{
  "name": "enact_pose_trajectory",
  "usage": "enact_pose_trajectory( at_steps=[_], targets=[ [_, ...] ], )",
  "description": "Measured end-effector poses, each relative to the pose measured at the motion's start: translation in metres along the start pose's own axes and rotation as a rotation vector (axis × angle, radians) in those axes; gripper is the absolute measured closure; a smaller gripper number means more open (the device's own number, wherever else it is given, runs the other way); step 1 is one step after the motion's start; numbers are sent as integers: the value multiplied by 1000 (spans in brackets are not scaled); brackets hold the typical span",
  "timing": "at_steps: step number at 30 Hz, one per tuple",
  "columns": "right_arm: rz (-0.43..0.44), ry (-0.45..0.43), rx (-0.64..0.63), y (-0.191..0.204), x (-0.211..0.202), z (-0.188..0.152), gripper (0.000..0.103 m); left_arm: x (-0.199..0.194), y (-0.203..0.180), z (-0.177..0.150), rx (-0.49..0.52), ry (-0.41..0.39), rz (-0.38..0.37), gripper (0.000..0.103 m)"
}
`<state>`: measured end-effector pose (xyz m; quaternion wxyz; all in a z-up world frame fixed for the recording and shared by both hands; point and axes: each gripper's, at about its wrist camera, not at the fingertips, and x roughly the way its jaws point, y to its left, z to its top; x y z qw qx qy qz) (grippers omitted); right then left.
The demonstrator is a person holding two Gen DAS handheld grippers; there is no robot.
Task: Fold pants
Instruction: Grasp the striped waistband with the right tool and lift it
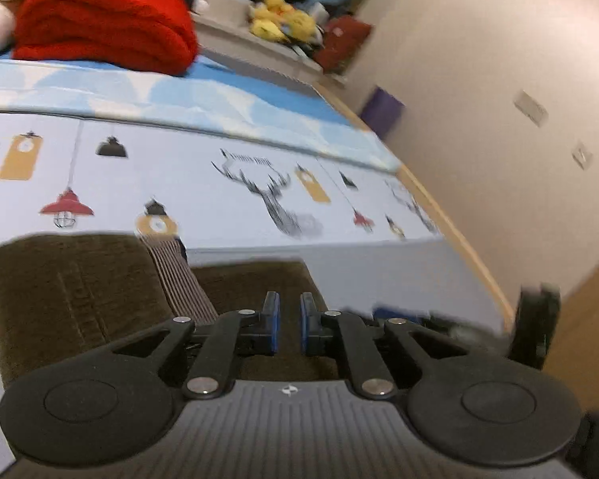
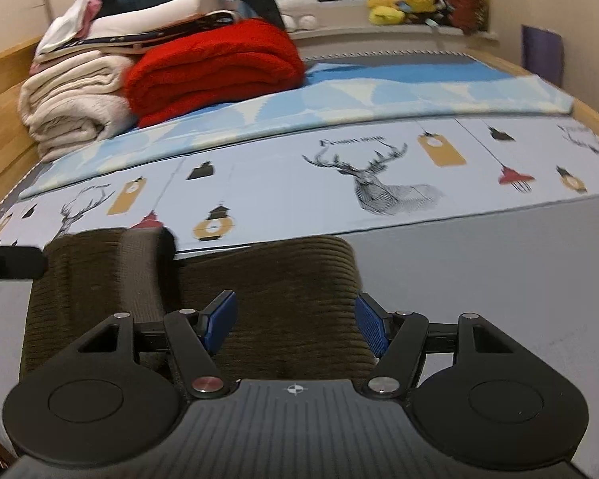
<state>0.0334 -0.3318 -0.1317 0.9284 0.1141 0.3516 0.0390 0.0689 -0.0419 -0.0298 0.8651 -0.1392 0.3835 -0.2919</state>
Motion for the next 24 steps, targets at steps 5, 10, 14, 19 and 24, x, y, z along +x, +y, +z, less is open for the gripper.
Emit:
enact_pose_trajectory(
  at_steps=[5,10,14,19,24],
  targets=[
    [48,23,61,-7,3,0,36,-14,1,21,113,8,188,64],
    [204,101,104,12,24,2,27,-25,38,28,200,15,347,61],
    [288,226,92,42,57,-2,22,-30,73,15,129,47,492,61],
    [267,305,106,66,102,-2,21,-26,77,11,261,68,553,61],
    [322,342,104,86,130,-5,22,-28,89,10,274,78,582,61]
  ],
)
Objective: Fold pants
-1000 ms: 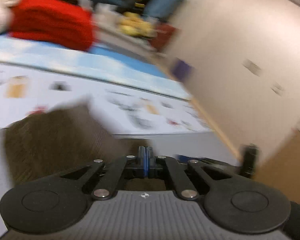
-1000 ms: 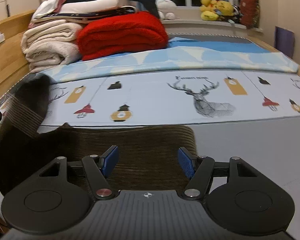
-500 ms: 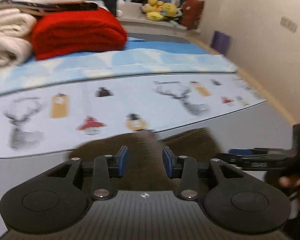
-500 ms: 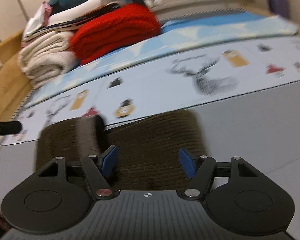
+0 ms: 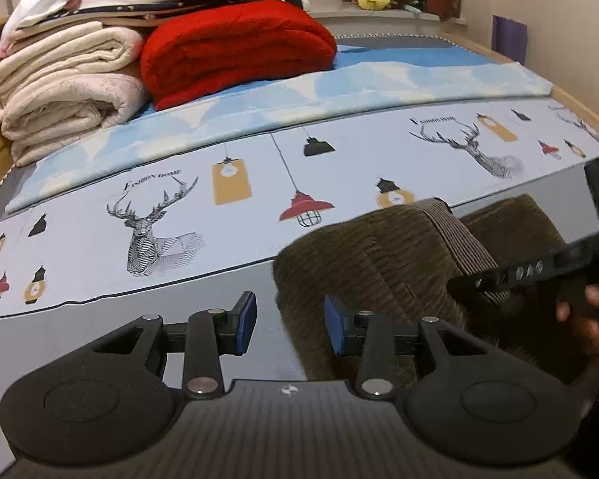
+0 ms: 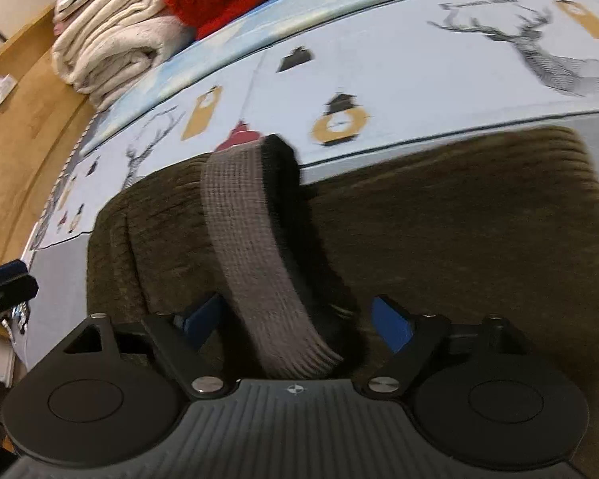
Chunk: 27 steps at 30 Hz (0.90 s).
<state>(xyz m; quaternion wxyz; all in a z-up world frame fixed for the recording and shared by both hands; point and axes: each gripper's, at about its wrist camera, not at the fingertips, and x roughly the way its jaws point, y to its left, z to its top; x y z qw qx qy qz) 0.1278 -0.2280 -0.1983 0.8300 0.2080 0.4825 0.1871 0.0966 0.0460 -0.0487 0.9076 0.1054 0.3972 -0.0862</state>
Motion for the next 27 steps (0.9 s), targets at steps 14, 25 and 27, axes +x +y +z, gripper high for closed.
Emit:
enact_pose_trajectory(
  at_steps=[14,25,27],
  targets=[
    [177,-430,-289,48,-132,-8,81,-29,15,16,-209,-82,25,61],
    [-272,-175,-7,-90,-159,-30,81,-10,-49,23,10,-18,-185,61],
    [-208,-238,-24,-94,-176,-31,78,-6,-58,19,37,8,-230,61]
  ],
)
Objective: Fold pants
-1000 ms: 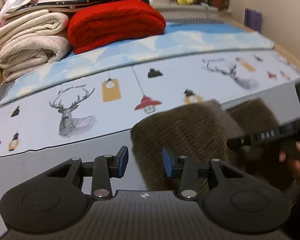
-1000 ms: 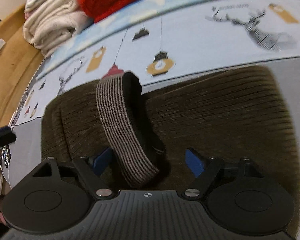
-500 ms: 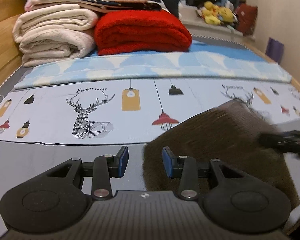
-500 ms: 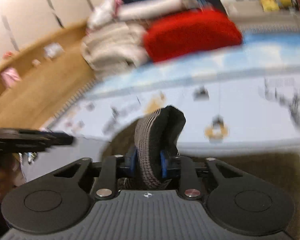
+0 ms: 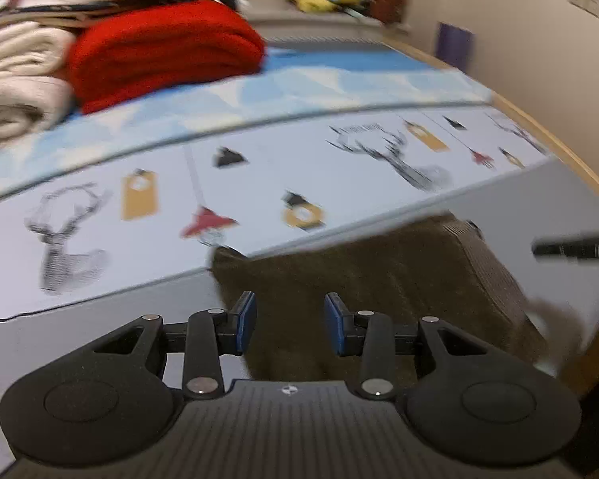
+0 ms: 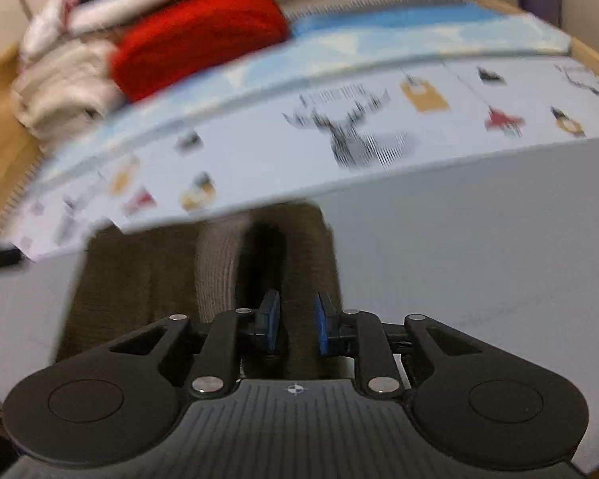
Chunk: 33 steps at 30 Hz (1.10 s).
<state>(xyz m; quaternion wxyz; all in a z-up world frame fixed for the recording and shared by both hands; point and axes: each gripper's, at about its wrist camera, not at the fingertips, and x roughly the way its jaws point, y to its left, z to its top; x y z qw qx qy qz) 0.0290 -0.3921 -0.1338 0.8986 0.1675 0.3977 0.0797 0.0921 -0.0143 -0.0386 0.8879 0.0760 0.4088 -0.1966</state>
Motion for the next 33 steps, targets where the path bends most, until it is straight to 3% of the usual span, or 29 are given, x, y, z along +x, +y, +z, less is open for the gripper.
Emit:
enact_pose_trajectory(
  at_steps=[3,6,8,9,11,13,15,19,23,26,28,29,31,33],
  targets=[
    [76,-36,-16,0,-8,0,60,10,-6,-7,21,59,-61,61],
    [137,-5,-69,16,2,-4,57,20,-14,-18,65,146,-123,61],
    [158,16,-132,33,10,-5,48,34,-24,-33,128,261,-166,59],
    [141,49,-171,40,19,-7,40,44,-30,-44,173,341,-159,54],
    [24,220,-250,51,50,-19,40,57,-43,-64,284,440,-109,43],
    [-35,354,-266,50,75,-33,32,54,-47,-64,305,420,-107,43],
    [-27,321,-256,53,70,-26,32,49,-37,-56,225,388,-114,43],
    [46,137,-196,53,44,-6,33,44,-17,-42,95,310,-87,42],
    [45,46,-130,47,42,4,32,45,-11,-39,59,285,-35,41],
    [-18,46,-149,47,54,5,33,45,-11,-36,53,275,-27,41],
    [-128,160,-166,40,81,-1,26,45,-10,-34,45,271,-24,41],
    [-132,174,-113,34,85,-1,24,45,-9,-33,43,270,-22,41],
    [-94,166,-26,28,85,7,31,42,-7,-33,37,265,-18,41],
    [-51,79,-4,32,74,14,32,43,-5,-32,27,258,-18,41]
  ],
)
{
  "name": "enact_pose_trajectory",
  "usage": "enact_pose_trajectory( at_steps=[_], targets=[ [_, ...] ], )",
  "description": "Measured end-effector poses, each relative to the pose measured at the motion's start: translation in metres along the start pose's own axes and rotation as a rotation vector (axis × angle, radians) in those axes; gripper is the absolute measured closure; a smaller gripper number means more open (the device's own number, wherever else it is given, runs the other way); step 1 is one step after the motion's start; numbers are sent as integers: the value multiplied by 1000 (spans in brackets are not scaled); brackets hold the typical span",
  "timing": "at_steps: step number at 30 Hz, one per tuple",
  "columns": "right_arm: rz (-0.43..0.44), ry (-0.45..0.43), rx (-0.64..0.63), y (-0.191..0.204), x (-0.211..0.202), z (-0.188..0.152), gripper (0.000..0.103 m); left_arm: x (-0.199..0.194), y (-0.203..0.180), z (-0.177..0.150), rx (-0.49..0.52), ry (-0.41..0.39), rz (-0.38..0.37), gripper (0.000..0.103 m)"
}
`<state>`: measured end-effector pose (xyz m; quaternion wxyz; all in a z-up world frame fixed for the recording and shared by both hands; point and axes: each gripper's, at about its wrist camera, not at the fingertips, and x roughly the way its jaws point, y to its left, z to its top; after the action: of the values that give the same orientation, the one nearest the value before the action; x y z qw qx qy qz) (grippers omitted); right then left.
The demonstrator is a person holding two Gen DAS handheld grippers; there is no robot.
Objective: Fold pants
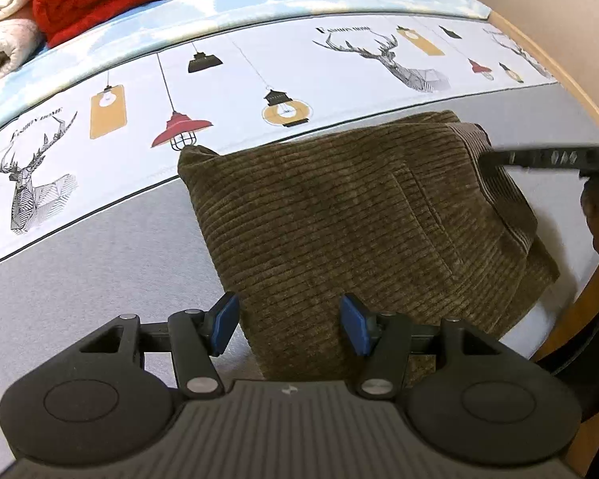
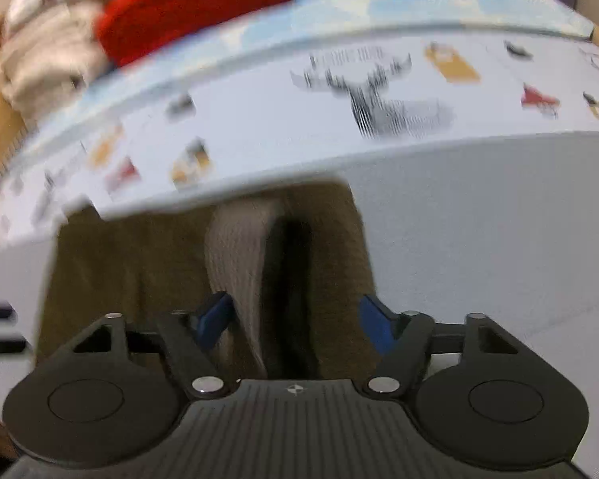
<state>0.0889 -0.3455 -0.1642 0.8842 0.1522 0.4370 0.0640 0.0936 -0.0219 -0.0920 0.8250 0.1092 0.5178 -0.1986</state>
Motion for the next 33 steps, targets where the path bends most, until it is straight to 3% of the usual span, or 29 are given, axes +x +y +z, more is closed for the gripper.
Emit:
enact_pose_trajectory(
  at_steps=[2,4,5,7,8,12,16,18,22,25,27,33],
  targets=[
    [13,-83,-23,7,-7,1,32,-1,2,2,-18,-6,4,41],
    [0,-94,-31,11,1,4,31,0,6,5,-48,-9,12,41],
    [-16,-71,-31,10,8,5,30,0,8,5,-65,-11,14,41],
    [-63,-44,-13,5,25,8,12,0,12,7,-94,-11,16,41],
    [-66,-41,20,-1,28,9,11,1,13,8,-102,-12,20,41],
    [-23,-13,93,-13,28,9,11,2,15,11,-102,-12,31,40],
    [15,10,103,-22,23,4,9,4,15,14,-103,-16,41,29],
    [51,52,117,-30,25,2,8,7,16,16,-107,-12,37,29],
    [110,171,95,-41,35,-9,2,19,16,17,-122,7,36,16],
    [155,211,81,-45,39,-16,1,36,23,11,-187,18,3,16],
    [188,225,106,-50,42,-18,1,55,32,7,-261,74,-21,16],
    [233,249,95,-45,53,-18,1,86,55,6,-430,77,-143,16]
  ],
)
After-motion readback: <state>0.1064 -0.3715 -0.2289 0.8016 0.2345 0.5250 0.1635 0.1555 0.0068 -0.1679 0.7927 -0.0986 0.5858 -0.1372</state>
